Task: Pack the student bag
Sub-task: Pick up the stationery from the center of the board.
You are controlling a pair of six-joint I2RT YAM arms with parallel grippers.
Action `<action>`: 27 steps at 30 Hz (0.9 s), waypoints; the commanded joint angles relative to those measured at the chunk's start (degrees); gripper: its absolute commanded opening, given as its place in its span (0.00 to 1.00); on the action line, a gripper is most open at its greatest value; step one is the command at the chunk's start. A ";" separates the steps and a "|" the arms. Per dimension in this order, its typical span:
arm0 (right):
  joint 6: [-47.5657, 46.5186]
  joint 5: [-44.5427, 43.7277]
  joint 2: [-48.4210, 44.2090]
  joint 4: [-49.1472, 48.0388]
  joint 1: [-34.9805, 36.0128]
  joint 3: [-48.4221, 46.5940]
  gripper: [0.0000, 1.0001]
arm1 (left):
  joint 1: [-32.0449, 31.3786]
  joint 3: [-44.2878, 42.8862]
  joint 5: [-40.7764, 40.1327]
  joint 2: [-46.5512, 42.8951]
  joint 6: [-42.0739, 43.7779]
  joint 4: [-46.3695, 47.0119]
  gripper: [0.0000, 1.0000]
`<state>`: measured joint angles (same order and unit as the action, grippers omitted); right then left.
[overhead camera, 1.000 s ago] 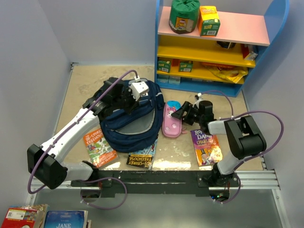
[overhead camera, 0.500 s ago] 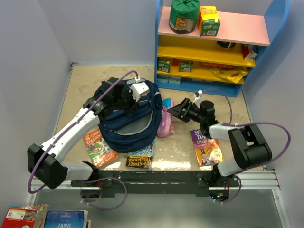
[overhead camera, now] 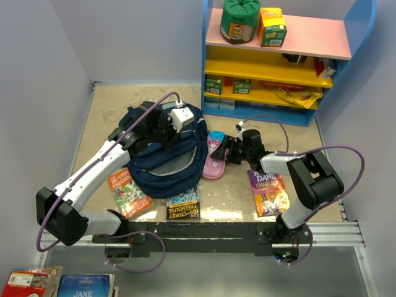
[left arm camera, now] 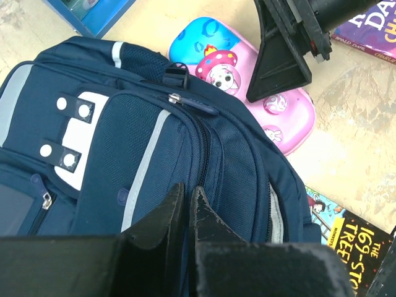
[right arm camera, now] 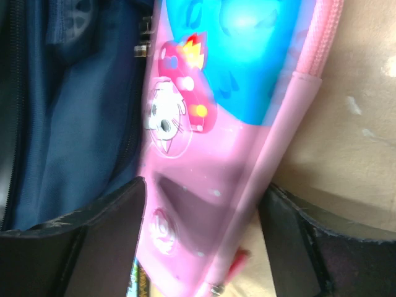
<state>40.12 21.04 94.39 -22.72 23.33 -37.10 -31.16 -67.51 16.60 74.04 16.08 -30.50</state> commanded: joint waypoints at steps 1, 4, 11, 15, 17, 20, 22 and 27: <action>-4.44 -3.81 -3.07 7.44 1.28 -0.43 0.76 | -0.48 -3.69 3.17 -0.92 -0.52 5.10 0.00; -3.12 -2.06 -1.50 5.50 1.28 -0.69 0.75 | -0.48 -3.69 3.44 -1.00 -0.78 5.19 0.00; 0.83 0.58 -0.34 -2.76 1.36 2.12 0.51 | -0.48 -3.42 3.61 -1.00 -0.69 4.93 0.00; 2.42 3.04 -3.06 -8.64 1.36 4.67 0.30 | -0.48 -3.51 3.53 -1.09 -0.69 5.01 0.00; 2.51 3.48 -4.73 -9.71 1.19 4.93 0.10 | -0.48 -3.69 3.35 -1.00 -0.69 5.10 0.00; 1.54 4.54 -6.49 -8.05 0.31 4.14 0.00 | -0.40 -3.77 3.00 -1.00 -0.78 5.19 0.00; -0.03 3.93 -9.55 -4.72 -0.13 3.53 0.00 | -0.48 -3.77 2.48 -1.00 -0.87 5.19 0.00; -6.17 2.43 -19.40 8.36 -1.01 0.64 0.00 | -0.31 -2.55 0.98 -1.70 -0.97 5.01 0.00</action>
<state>40.25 21.10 83.99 -21.04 22.70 -33.12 -31.18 -67.51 16.62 74.04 15.75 -30.52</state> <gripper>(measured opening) 0.187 0.076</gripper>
